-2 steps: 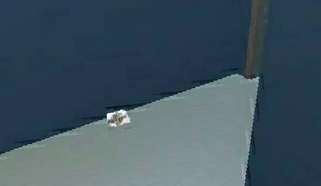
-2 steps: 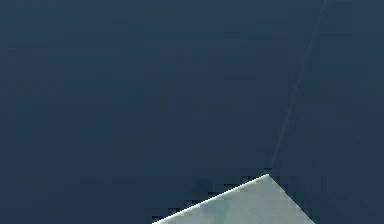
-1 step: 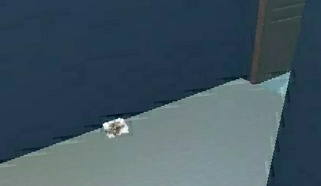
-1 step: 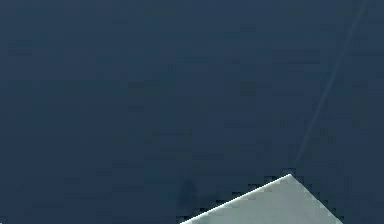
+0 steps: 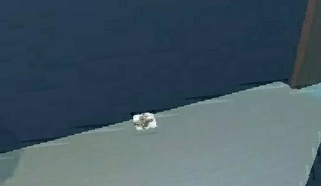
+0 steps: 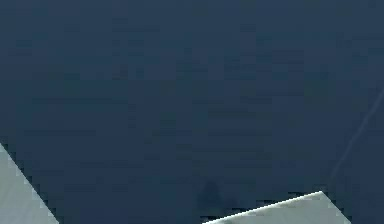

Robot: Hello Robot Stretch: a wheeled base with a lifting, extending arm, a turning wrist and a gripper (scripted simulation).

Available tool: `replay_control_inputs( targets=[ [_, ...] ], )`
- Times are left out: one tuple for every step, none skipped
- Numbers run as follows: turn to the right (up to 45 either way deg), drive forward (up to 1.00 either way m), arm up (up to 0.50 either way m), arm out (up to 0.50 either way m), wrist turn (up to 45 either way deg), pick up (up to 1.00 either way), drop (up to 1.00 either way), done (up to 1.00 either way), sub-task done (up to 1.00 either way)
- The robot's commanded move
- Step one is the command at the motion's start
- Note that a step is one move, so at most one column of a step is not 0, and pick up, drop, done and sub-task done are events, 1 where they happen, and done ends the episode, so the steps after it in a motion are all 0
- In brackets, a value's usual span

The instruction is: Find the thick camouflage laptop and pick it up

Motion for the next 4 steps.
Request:
replay_control_inputs(
  targets=[
    [0.0,0.6,0.0,0.0,0.0,0.0,0.0,0.0,0.0],
    [24.0,0.0,0.0,0.0,0.0,0.0,0.0,0.0,0.0],
    [0.0,0.4,0.0,0.0,0.0,0.0,0.0,0.0,0.0],
    [36.0,0.0,0.0,0.0,0.0,0.0,0.0,0.0,0.0]
  ],
)
